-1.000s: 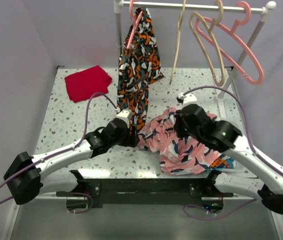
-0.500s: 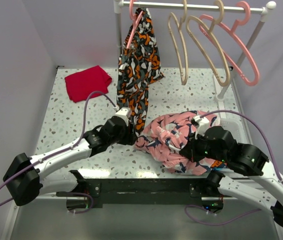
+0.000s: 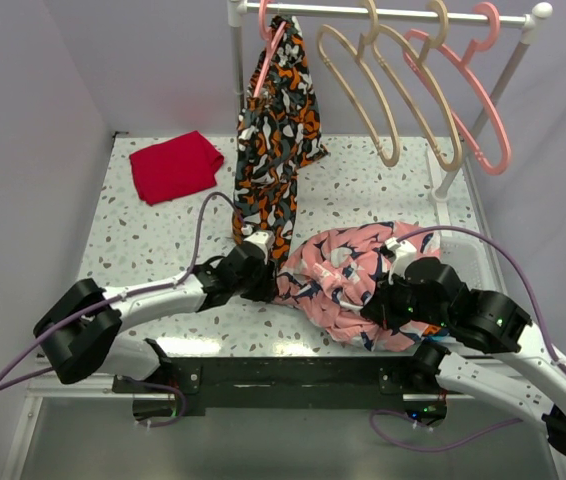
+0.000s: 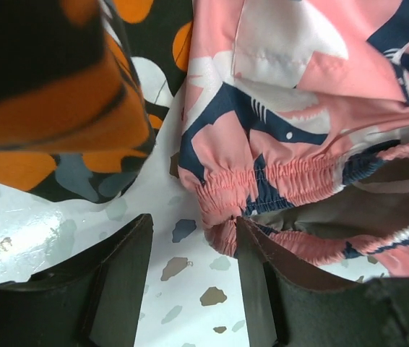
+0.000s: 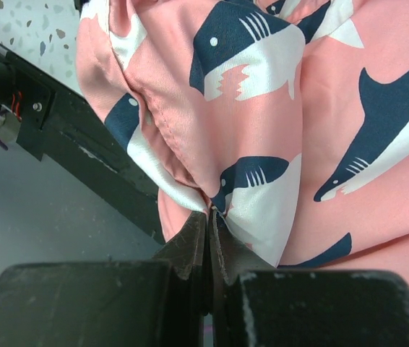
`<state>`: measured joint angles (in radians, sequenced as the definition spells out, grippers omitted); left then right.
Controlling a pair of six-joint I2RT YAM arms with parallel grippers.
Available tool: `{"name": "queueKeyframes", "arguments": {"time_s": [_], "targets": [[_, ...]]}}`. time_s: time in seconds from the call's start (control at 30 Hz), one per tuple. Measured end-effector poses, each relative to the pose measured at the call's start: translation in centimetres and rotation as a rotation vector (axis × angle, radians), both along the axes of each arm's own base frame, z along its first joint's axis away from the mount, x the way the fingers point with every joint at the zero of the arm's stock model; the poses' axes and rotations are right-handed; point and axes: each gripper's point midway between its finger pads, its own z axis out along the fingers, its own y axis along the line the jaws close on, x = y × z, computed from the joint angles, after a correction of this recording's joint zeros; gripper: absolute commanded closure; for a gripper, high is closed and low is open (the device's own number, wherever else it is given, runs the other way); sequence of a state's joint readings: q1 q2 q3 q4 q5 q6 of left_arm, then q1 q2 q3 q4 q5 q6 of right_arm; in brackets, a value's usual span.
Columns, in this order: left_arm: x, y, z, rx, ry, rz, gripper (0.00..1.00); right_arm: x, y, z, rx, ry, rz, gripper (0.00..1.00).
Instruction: Place the shorts on the hanger
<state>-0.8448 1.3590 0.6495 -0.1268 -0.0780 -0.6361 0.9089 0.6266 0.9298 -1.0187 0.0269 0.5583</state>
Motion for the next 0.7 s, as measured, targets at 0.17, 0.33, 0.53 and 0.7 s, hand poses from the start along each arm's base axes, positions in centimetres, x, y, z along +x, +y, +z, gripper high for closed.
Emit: {"name": "queueKeyframes", "arguments": {"time_s": [0.17,0.33,0.53,0.7], "targets": [[-0.4,-0.5,-1.1,0.010,0.017,-0.021,0.45,0.0,-0.1,-0.1,-0.006,0.001,-0.003,1.00],[-0.5,-1.2,-1.9,0.005,0.027,-0.038,0.47,0.0,-0.2,-0.1,-0.008,0.000,-0.007,1.00],[-0.4,-1.9,-2.4,-0.013,0.033,-0.030,1.00,0.2,-0.4,-0.1,-0.013,-0.003,-0.021,1.00],[-0.3,-1.8,-0.2,-0.044,-0.005,-0.024,1.00,0.9,-0.8,0.9,-0.019,-0.030,-0.065,1.00]]}}
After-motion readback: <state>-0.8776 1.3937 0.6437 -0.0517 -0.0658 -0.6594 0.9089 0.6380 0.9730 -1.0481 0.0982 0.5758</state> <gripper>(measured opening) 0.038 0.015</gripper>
